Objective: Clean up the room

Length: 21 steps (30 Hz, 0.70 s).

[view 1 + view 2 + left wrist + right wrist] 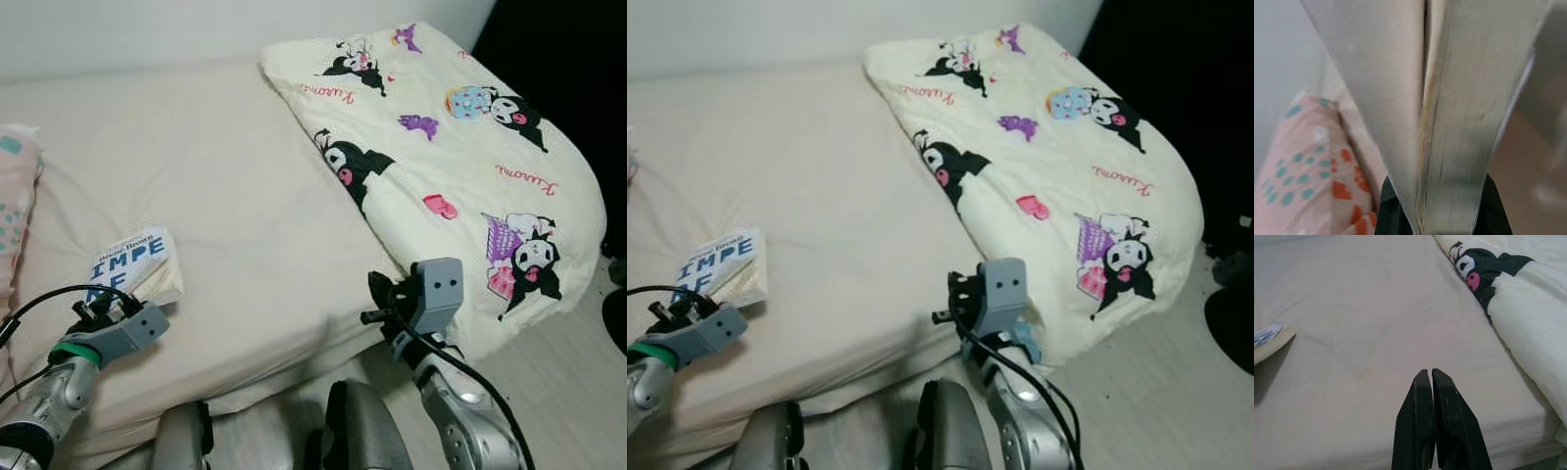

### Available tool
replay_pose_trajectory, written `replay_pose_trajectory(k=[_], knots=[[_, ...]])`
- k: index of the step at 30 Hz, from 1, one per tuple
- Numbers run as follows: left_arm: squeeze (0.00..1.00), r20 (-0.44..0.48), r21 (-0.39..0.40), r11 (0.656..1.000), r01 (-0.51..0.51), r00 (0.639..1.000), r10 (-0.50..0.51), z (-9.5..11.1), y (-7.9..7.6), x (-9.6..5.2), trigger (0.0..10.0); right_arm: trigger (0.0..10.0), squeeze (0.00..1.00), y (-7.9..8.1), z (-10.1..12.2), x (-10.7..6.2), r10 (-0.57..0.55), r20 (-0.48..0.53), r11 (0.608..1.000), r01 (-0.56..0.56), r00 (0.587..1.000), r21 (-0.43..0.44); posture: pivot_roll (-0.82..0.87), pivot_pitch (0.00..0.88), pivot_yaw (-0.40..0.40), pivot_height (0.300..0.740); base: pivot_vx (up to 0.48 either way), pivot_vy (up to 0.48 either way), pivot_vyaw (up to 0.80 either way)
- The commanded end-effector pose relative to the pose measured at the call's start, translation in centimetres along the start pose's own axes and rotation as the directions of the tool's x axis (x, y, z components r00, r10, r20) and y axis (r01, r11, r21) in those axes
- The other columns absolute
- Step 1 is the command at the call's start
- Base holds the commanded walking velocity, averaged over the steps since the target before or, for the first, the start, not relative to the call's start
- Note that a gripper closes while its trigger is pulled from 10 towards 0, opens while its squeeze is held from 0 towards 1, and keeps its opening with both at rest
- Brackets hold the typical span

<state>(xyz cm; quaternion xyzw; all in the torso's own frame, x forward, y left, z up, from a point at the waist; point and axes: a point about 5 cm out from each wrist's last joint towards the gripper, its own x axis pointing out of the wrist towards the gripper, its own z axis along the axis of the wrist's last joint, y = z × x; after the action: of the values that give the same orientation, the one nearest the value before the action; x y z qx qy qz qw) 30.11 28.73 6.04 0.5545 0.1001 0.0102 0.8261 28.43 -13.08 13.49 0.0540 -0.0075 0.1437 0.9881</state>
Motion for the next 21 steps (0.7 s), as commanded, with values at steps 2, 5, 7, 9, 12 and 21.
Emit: replay_pose_trajectory(k=[2, 5, 7, 9, 12, 21], knots=[[0.0, -0.055, 0.083, 0.965, 0.25, 0.968, -0.247, -1.9, -3.7, -2.1, 10.0, 10.0, 0.0, -0.2, -0.4, -0.3, -0.014, -0.023, 1.0, 0.014, 1.0, 0.001, -0.08, 0.209, -0.05, 0.602, 0.0, 0.0, 0.0], [0.0, -0.051, 0.294, 0.903, 0.314, 0.948, -0.314, -3.2, -3.8, -3.0, 10.0, 10.0, 0.0, -0.2, -0.3, 0.1, -0.002, -0.022, 1.0, 0.002, 1.0, 0.0, -0.07, 0.201, -0.057, 0.602, 0.0, 0.0, 0.0], [0.0, -0.048, 0.332, 0.886, 0.325, 0.943, -0.328, -3.4, -3.8, -3.1, 10.0, 10.0, 0.0, -0.2, -0.2, 0.3, 0.0, -0.021, 1.0, 0.0, 1.0, -0.001, -0.06, 0.199, -0.059, 0.602, 0.0, 0.0, 0.0], [0.0, -0.048, 0.388, 0.85, 0.357, 0.928, -0.368, -4.0, -3.7, -3.6, 10.0, 10.0, 0.0, -0.2, -0.1, 0.4, -0.001, -0.02, 1.0, 0.001, 1.0, -0.001, -0.06, 0.199, -0.059, 0.602, 0.0, 0.0, 0.0], [0.0, -0.048, 0.404, 0.835, 0.374, 0.92, -0.388, -4.2, -3.7, -3.8, 10.0, 10.0, 0.0, -0.3, -0.1, 0.4, -0.002, -0.02, 1.0, 0.002, 1.0, -0.002, -0.06, 0.199, -0.059, 0.602, 0.0, 0.0, 0.0], [1.0, -0.031, 0.34, 0.861, 0.377, 0.92, -0.391, -3.7, -4.0, -3.7, 10.0, 10.0, 0.0, -0.4, -0.2, 0.4, -0.01, -0.021, 1.0, 0.01, 1.0, -0.002, -0.06, 0.185, -0.053, 0.602, 0.0, 0.0, 0.0]])
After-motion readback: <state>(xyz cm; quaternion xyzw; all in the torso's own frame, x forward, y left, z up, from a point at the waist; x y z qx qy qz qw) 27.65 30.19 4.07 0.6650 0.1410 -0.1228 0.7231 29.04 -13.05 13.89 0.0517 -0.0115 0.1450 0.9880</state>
